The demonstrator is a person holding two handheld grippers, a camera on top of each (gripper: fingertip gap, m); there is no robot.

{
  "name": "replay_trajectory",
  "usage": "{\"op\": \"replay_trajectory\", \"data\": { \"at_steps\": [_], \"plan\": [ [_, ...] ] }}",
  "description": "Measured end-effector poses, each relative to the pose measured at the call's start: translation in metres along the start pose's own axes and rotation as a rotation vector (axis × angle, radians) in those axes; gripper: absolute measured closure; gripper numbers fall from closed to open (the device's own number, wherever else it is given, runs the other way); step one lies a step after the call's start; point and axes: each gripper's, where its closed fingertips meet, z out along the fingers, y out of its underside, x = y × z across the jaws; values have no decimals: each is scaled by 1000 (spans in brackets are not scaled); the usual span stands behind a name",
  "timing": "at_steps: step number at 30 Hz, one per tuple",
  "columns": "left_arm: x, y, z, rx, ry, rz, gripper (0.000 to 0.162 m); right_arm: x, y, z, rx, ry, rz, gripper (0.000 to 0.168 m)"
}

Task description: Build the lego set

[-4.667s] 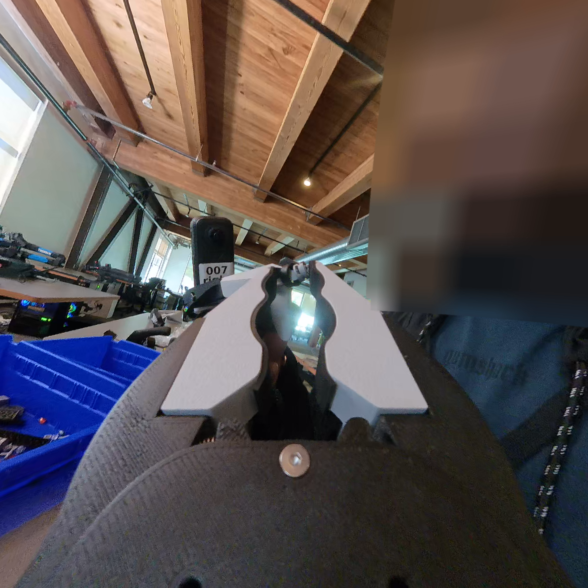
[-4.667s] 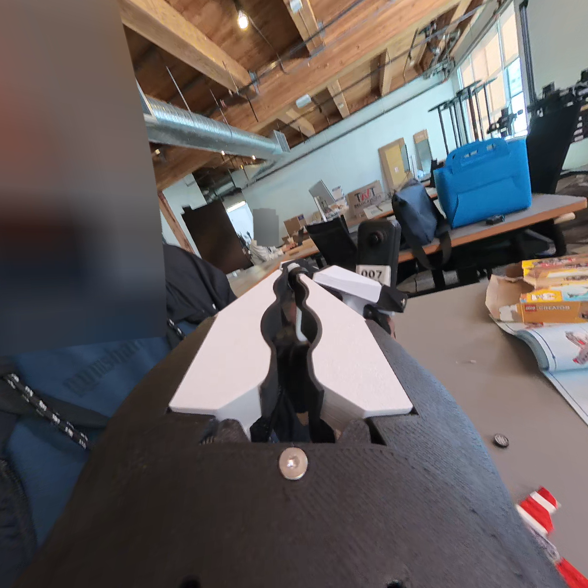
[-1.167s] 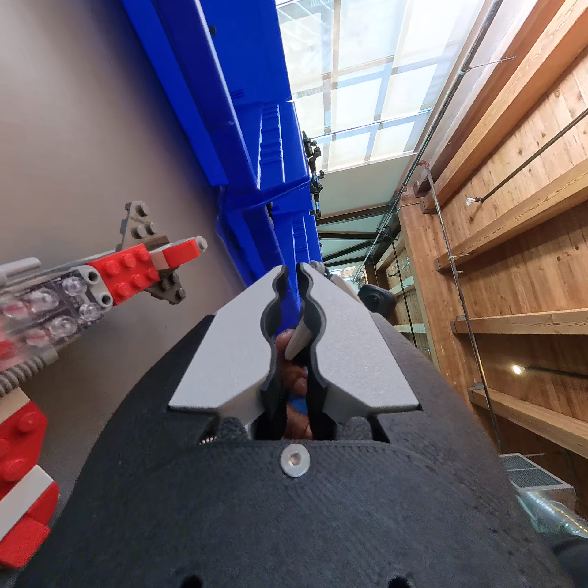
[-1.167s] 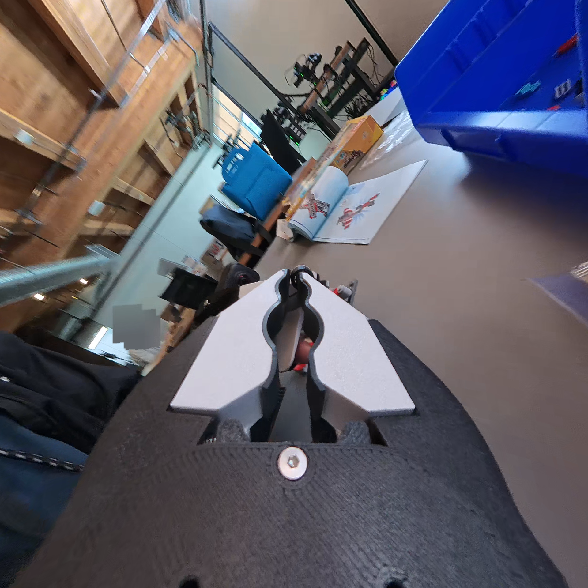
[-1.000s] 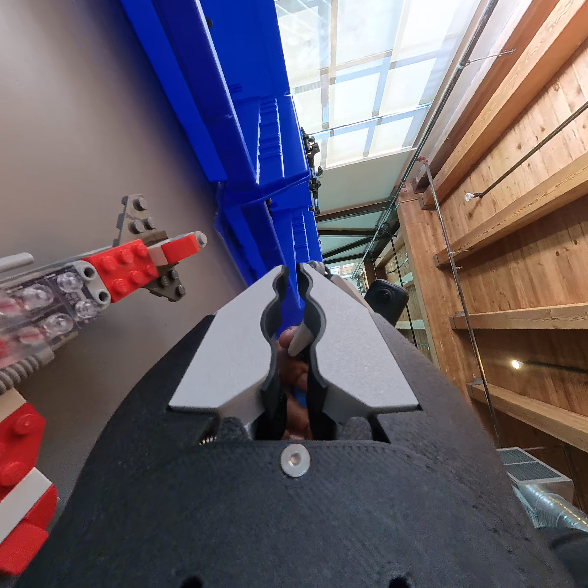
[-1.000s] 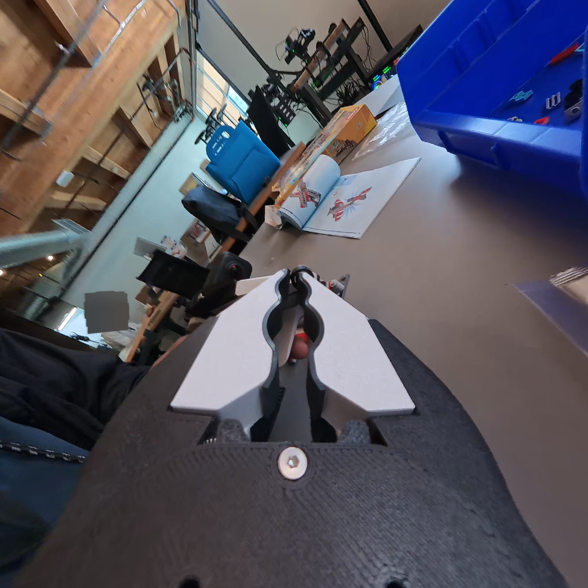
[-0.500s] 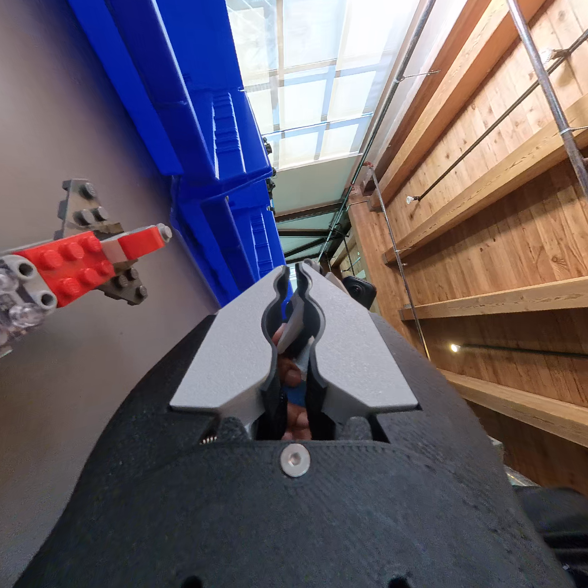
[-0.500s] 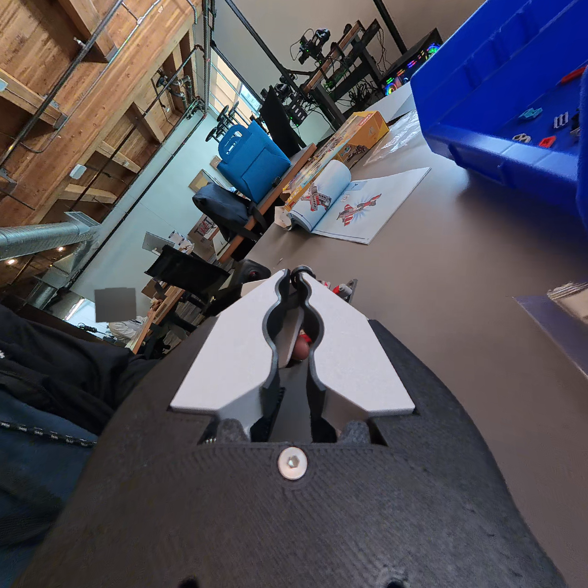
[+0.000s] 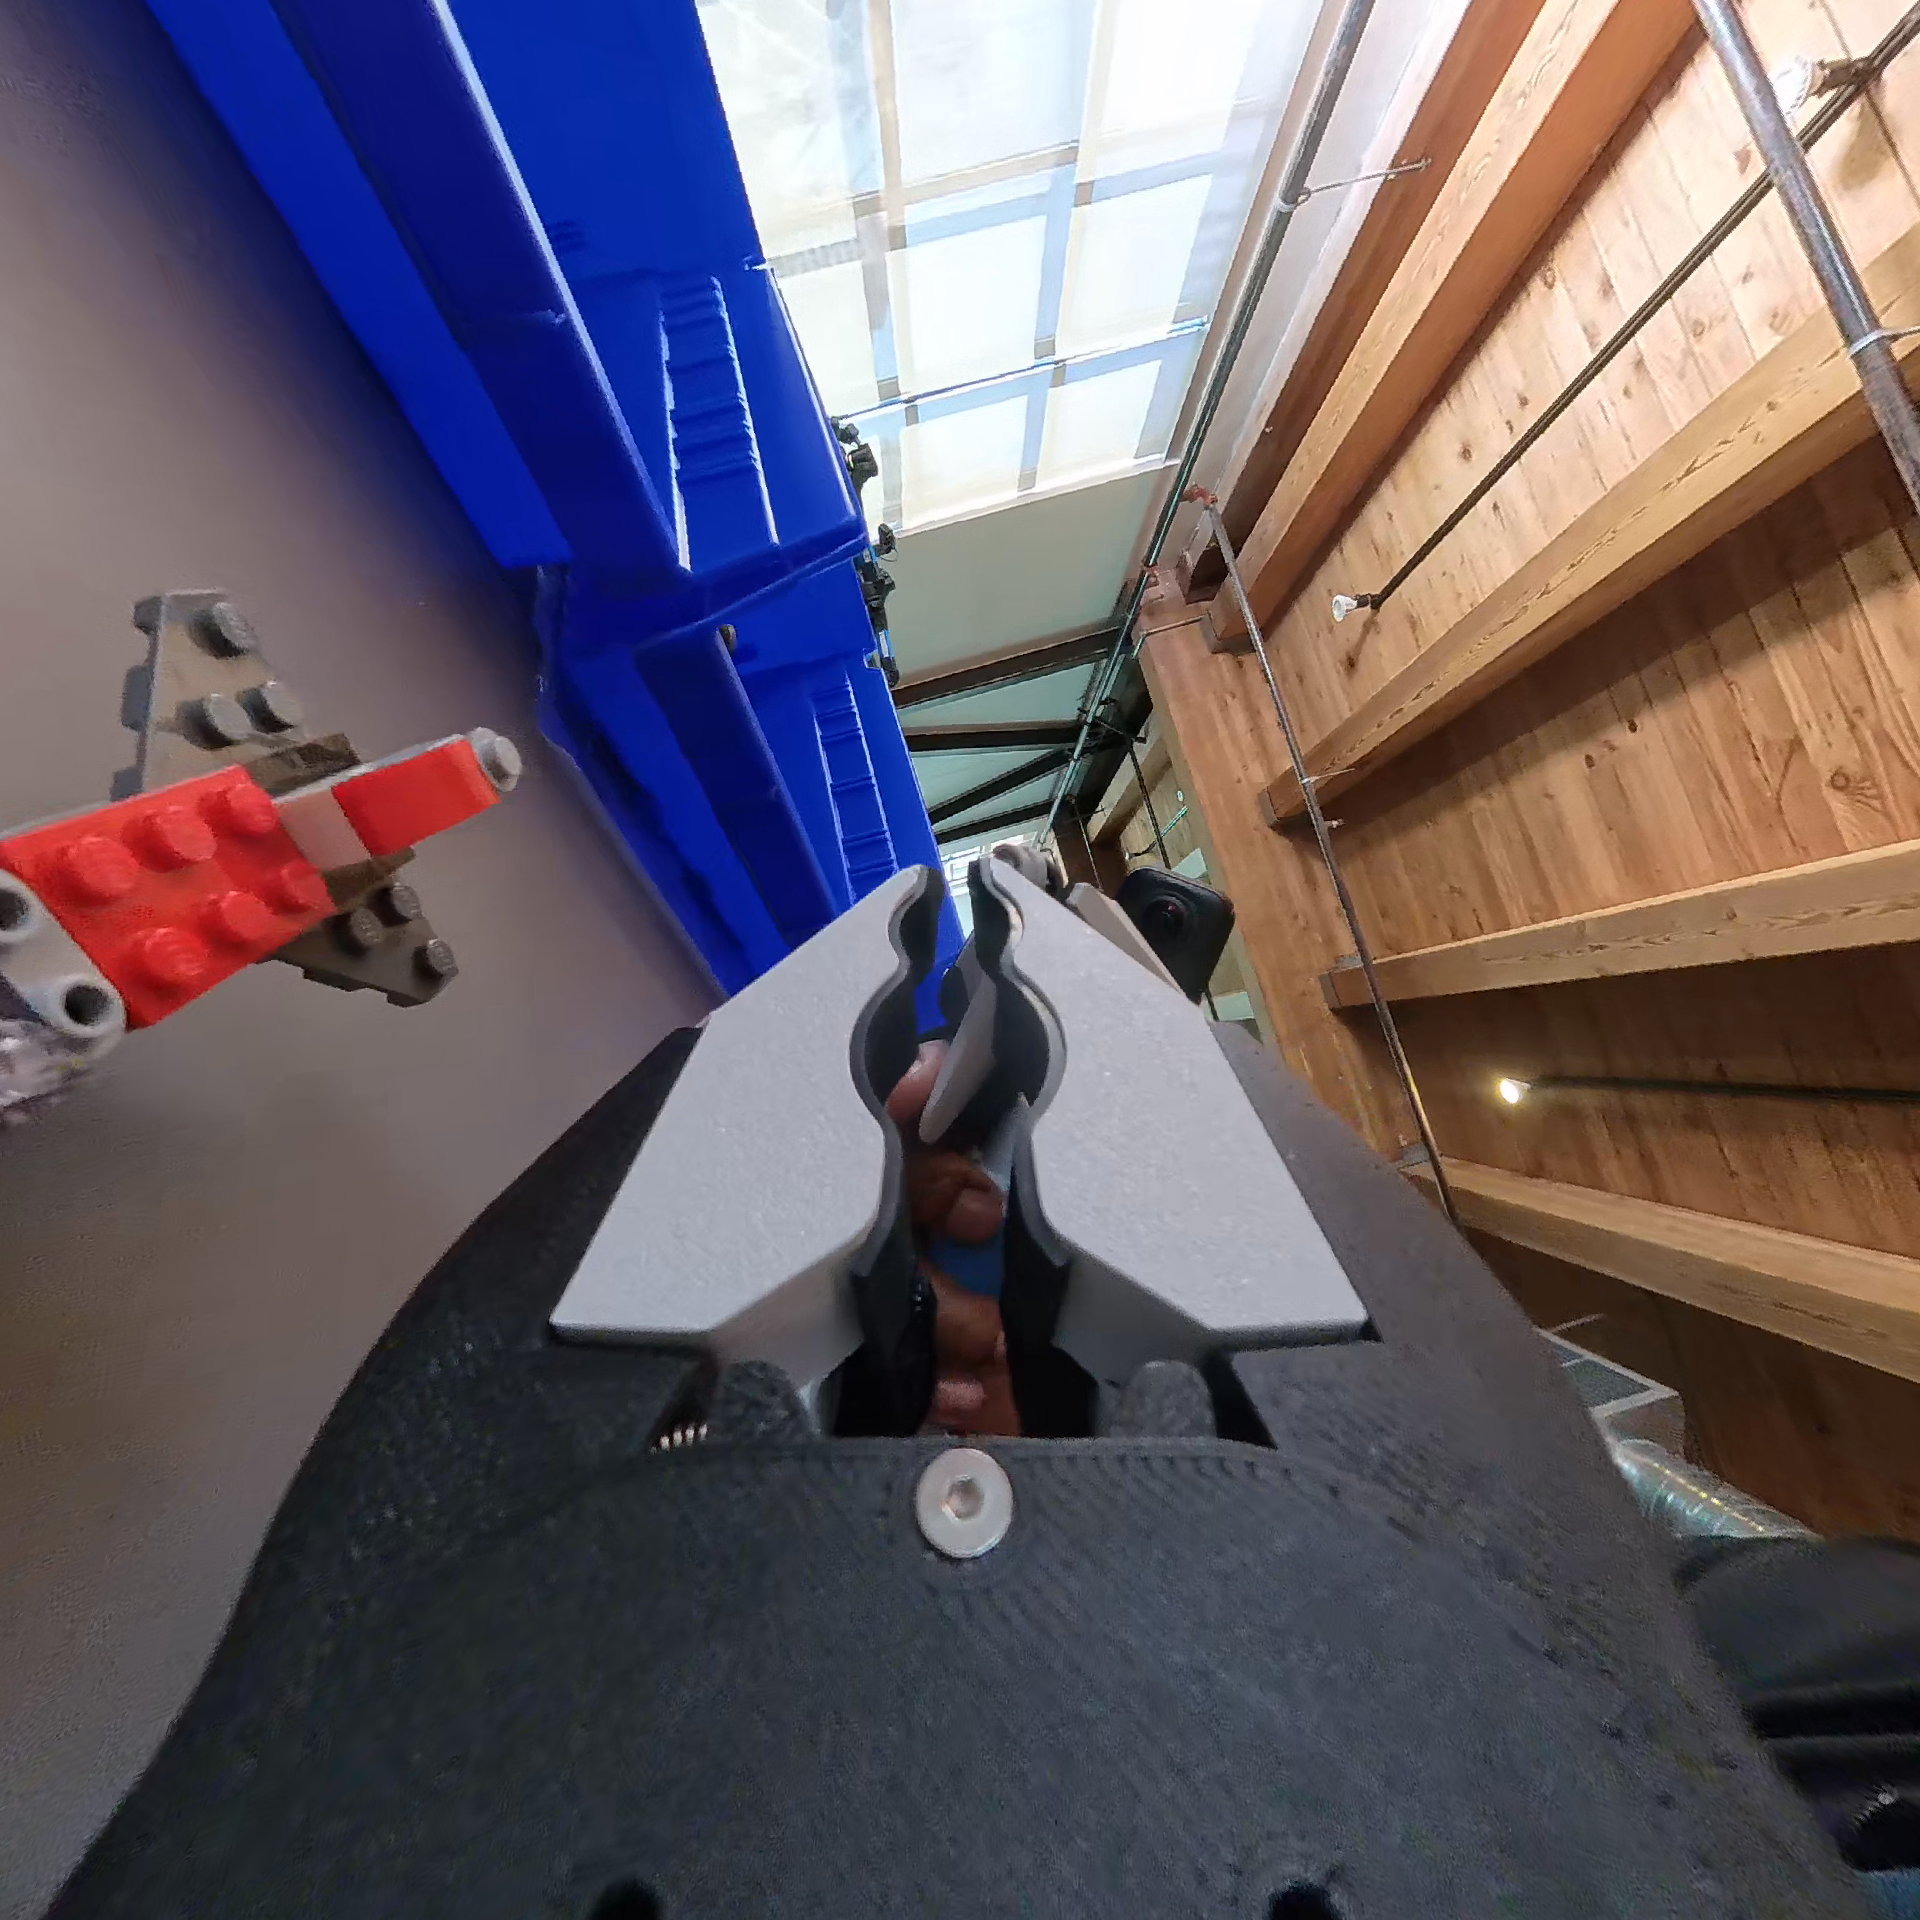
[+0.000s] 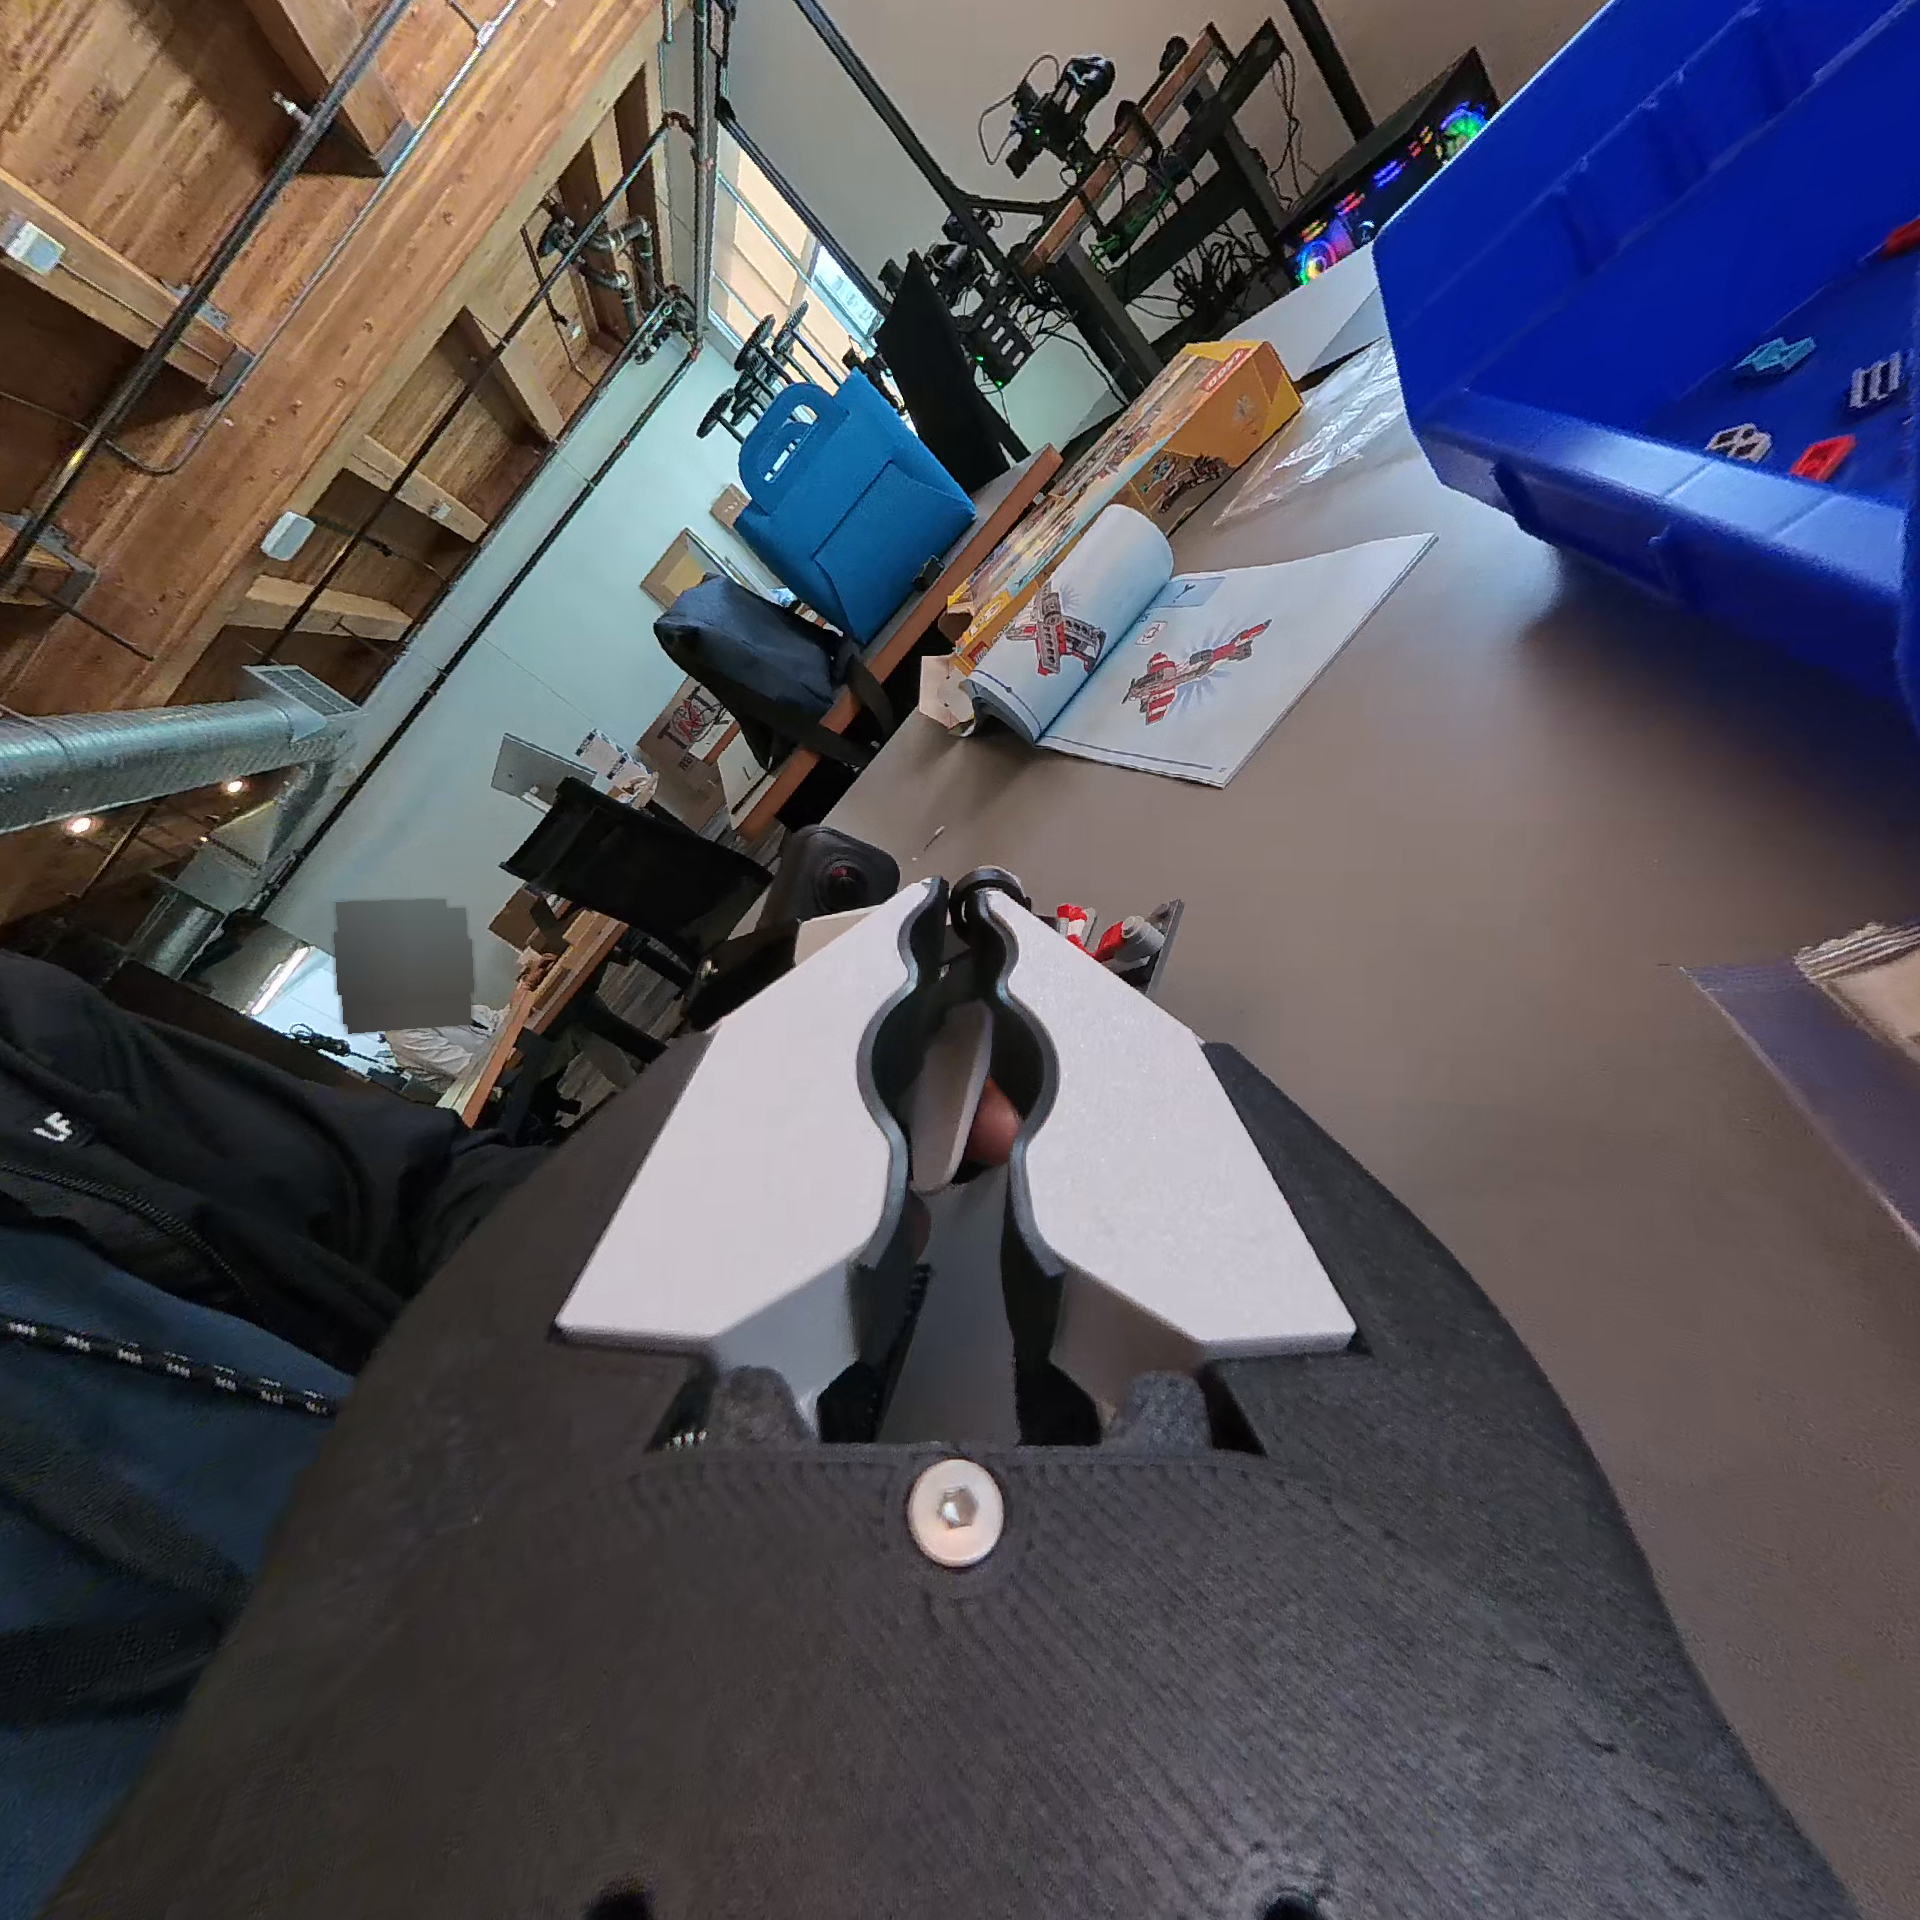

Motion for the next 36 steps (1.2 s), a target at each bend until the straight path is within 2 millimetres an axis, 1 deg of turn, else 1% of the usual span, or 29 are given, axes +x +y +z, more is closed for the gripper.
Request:
{"op": "replay_trajectory", "data": {
  "at_steps": [5,11,20,29,36],
  "plan": [
    [1,2,1,-25,-7,46,151,0,-2,-3,12,-20,24,166],
    [3,6,3,-67,-23,135,150,1,-5,-8,13,-38,41,166],
    [3,15,5,-113,-30,191,149,1,-5,-12,6,-58,55,166],
    [3,22,7,-181,-72,397,150,0,-4,-16,-14,-72,54,166],
    [7,26,9,-219,-79,551,152,1,-3,-17,-22,-72,49,165]
  ]
}}
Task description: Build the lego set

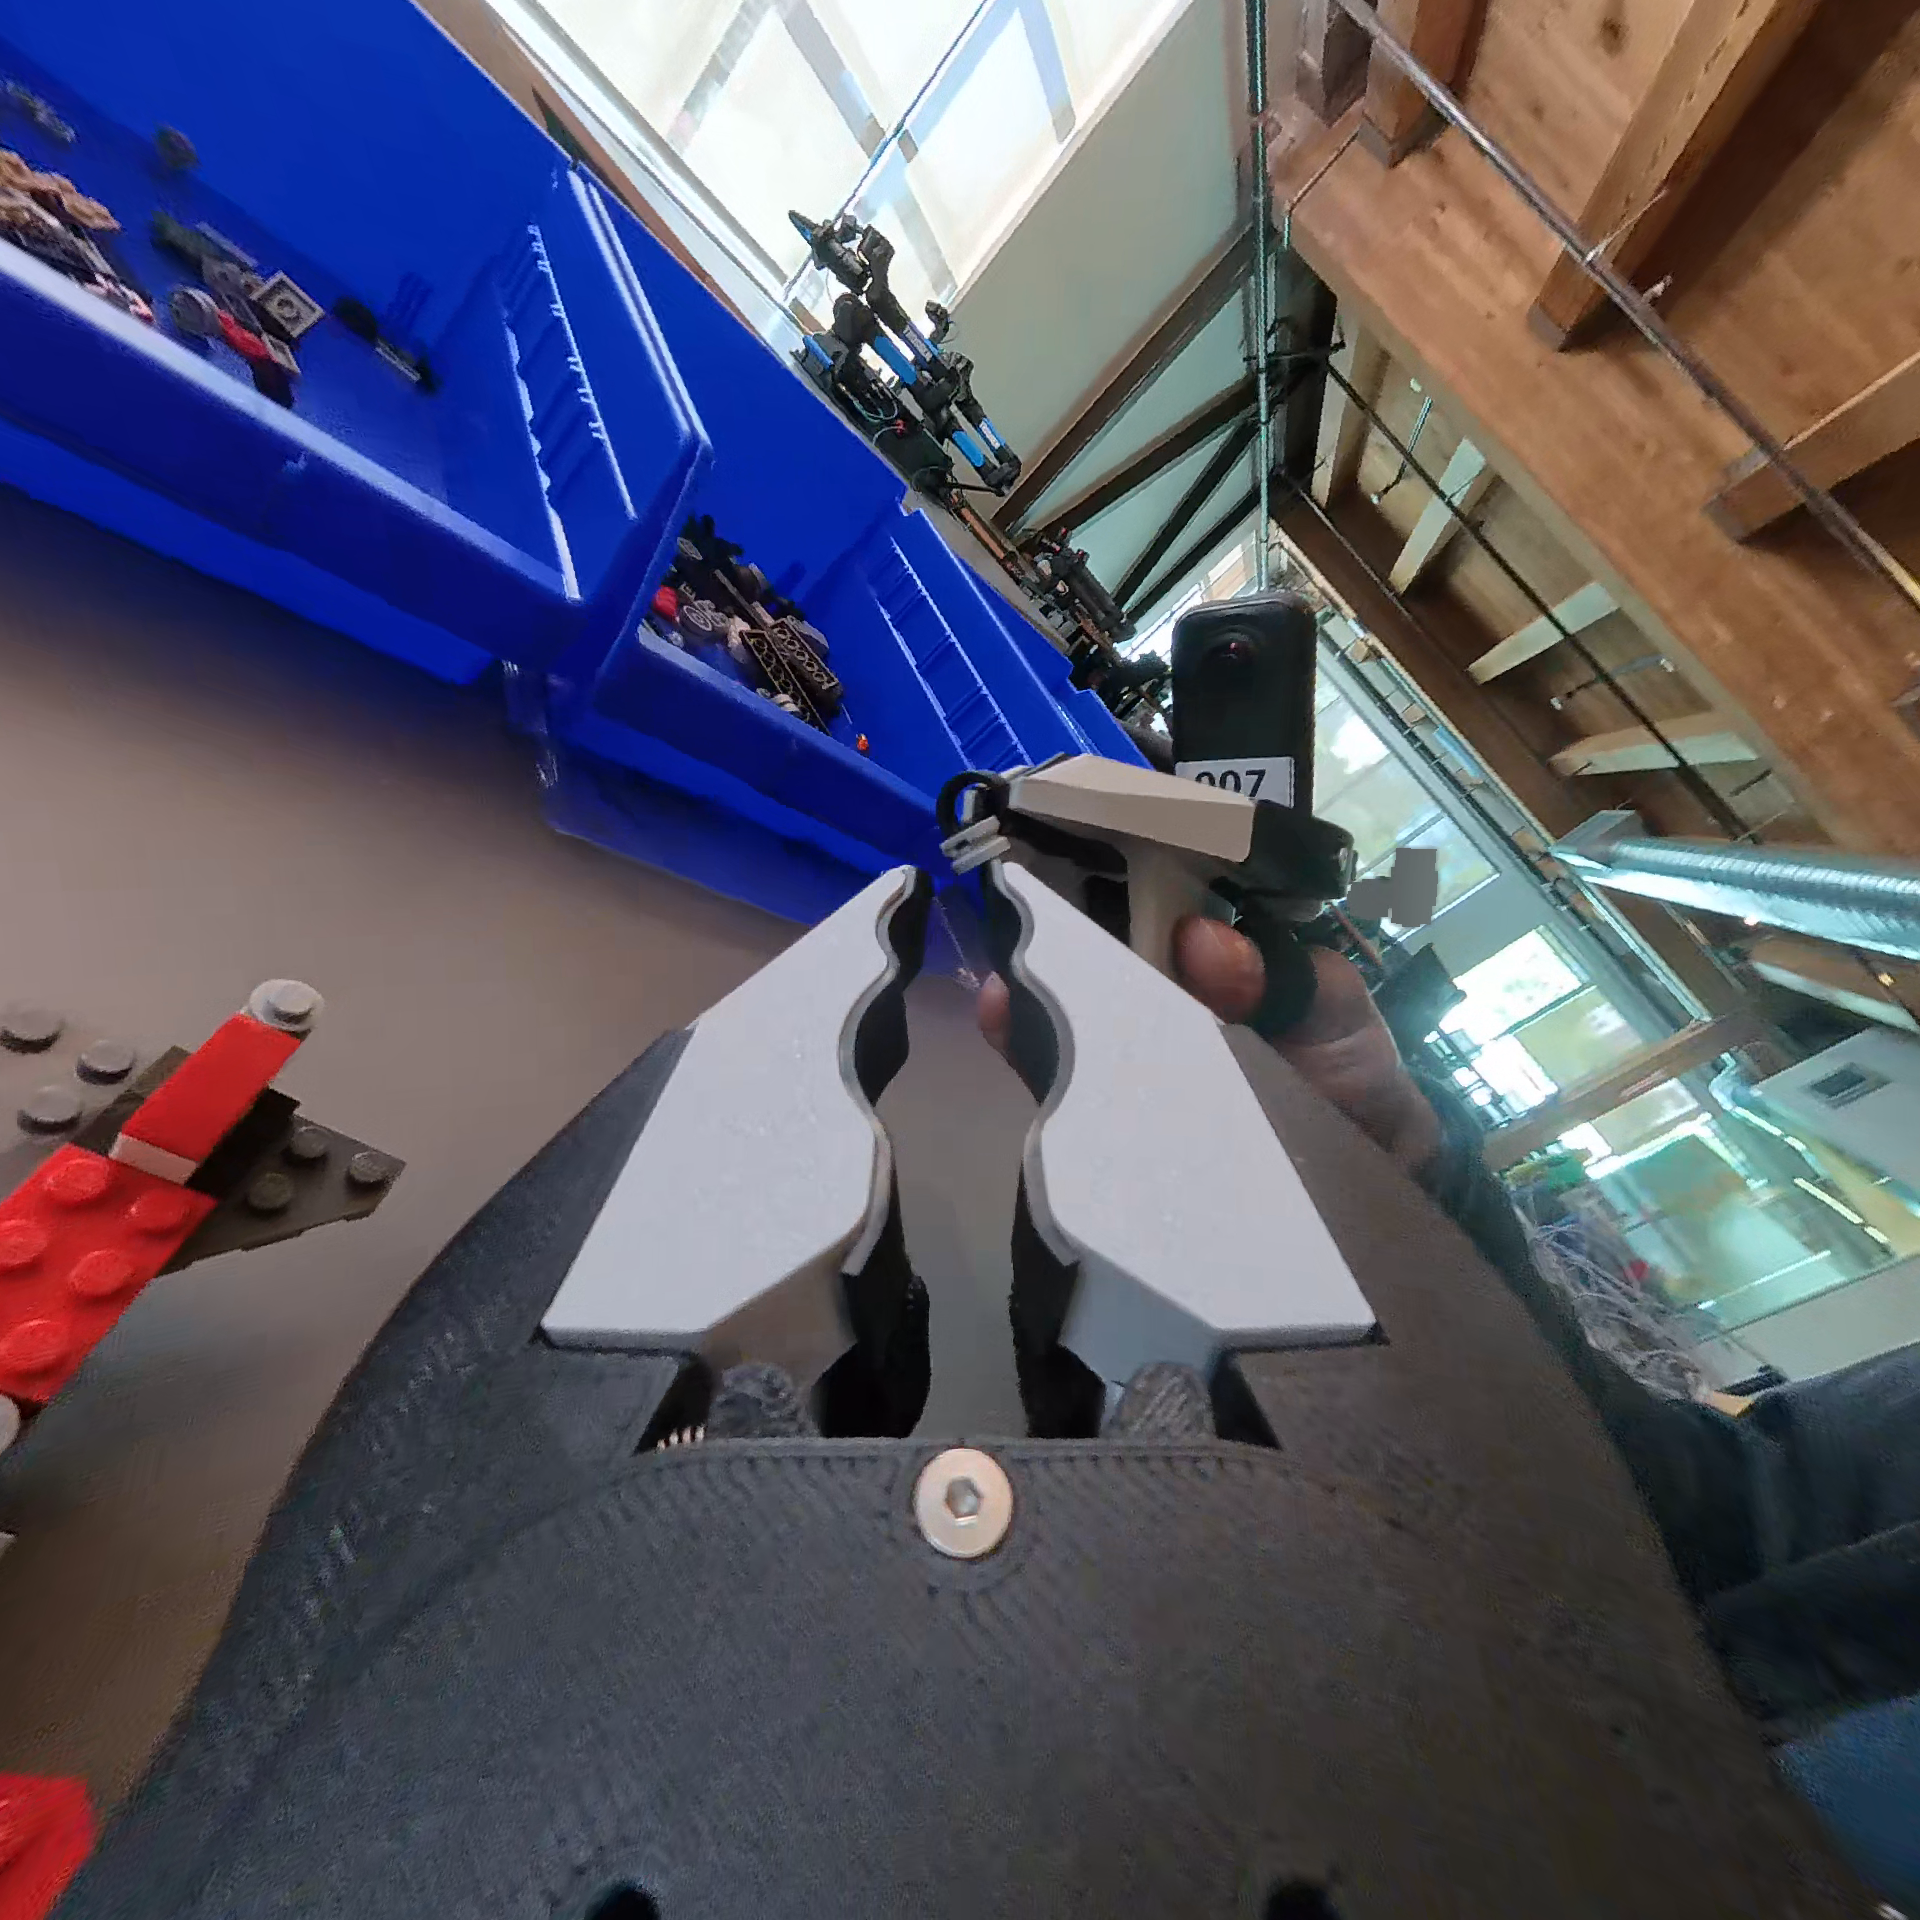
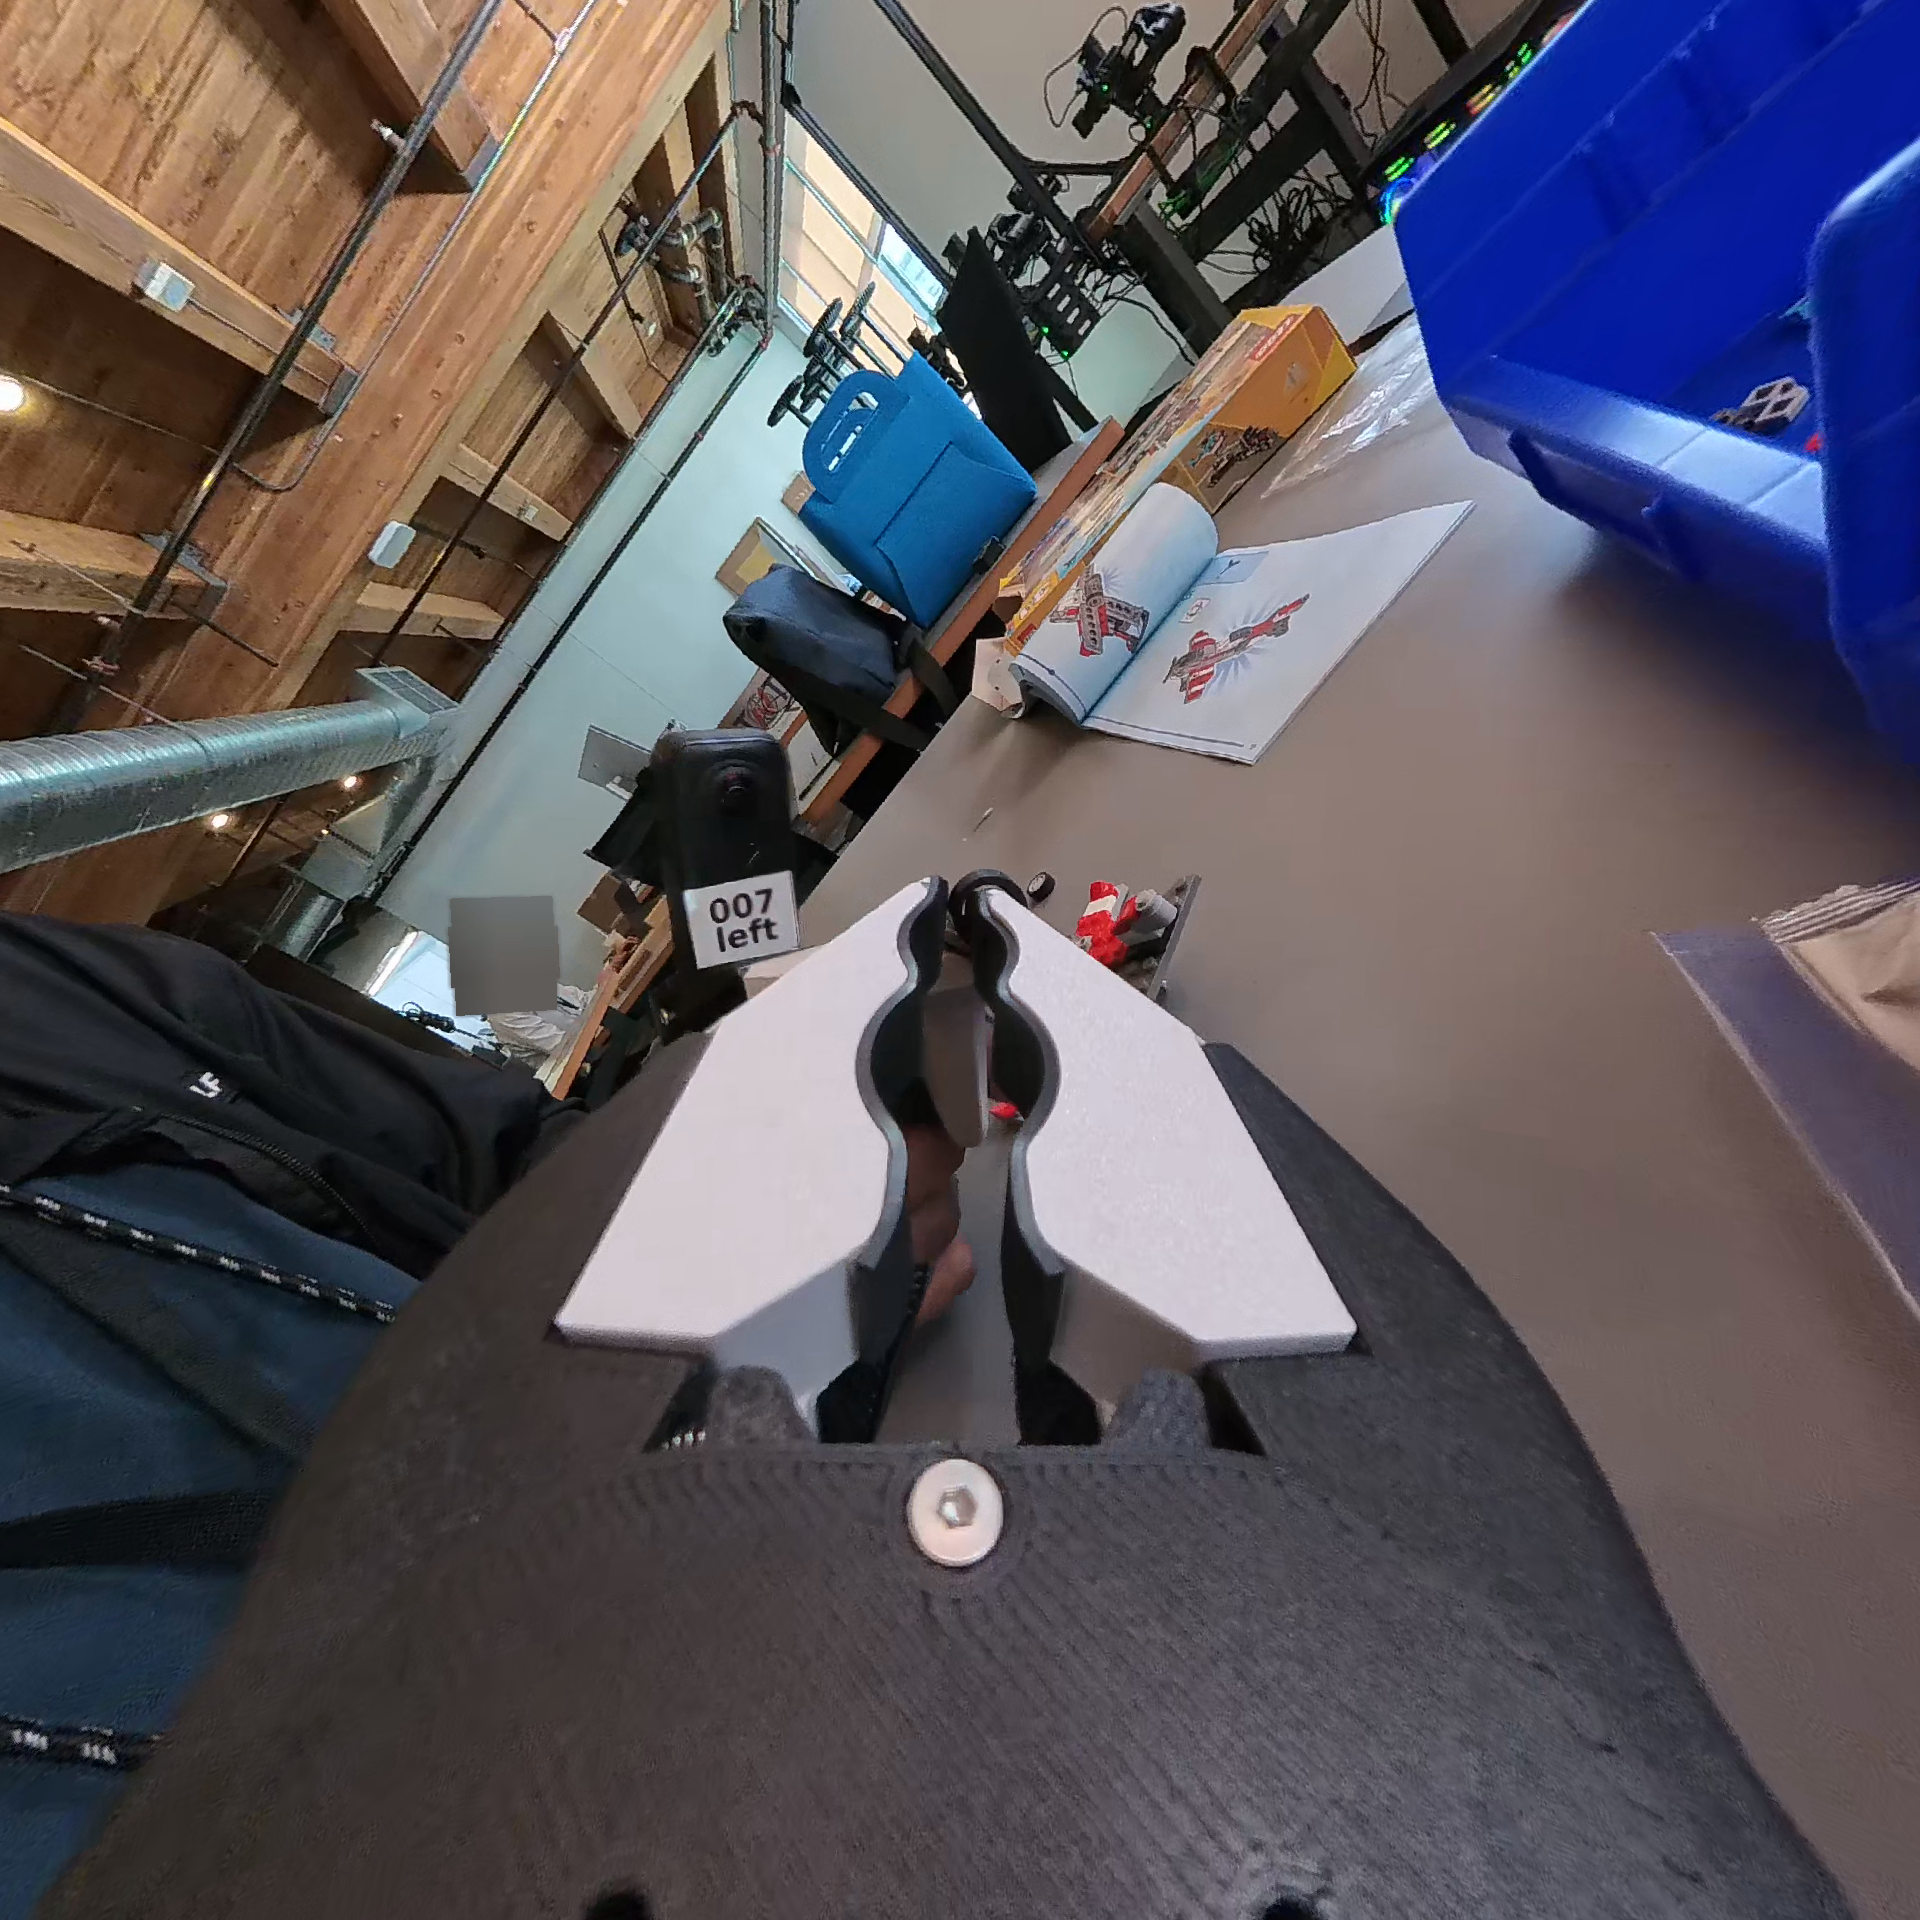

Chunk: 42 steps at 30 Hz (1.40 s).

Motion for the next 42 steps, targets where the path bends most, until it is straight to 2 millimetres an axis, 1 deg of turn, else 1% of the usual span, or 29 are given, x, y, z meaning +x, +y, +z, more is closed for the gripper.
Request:
{"op": "replay_trajectory", "data": {
  "at_steps": [7,17,22,30,34,37,39,42],
  "plan": [
    [-1,-4,-2,9,-21,98,153,-8,-2,1,6,-32,-15,165],
    [7,-13,-5,68,-2,236,154,-23,-6,2,14,-77,-46,166],
    [11,-17,-7,97,15,278,154,-30,-8,3,13,-96,-66,166],
    [13,-17,-8,99,6,331,153,-29,-12,-2,26,-92,-77,166],
    [18,-19,-10,97,8,385,149,-28,-12,-3,24,-84,-89,166],
    [21,-21,-11,104,21,383,147,-27,-10,-2,18,-83,-87,165],
    [19,-22,-12,99,21,361,148,-26,-9,-2,17,-84,-85,165],
    [7,-22,-13,75,-25,344,148,-19,-8,-4,11,-56,-86,166]
  ]
}}
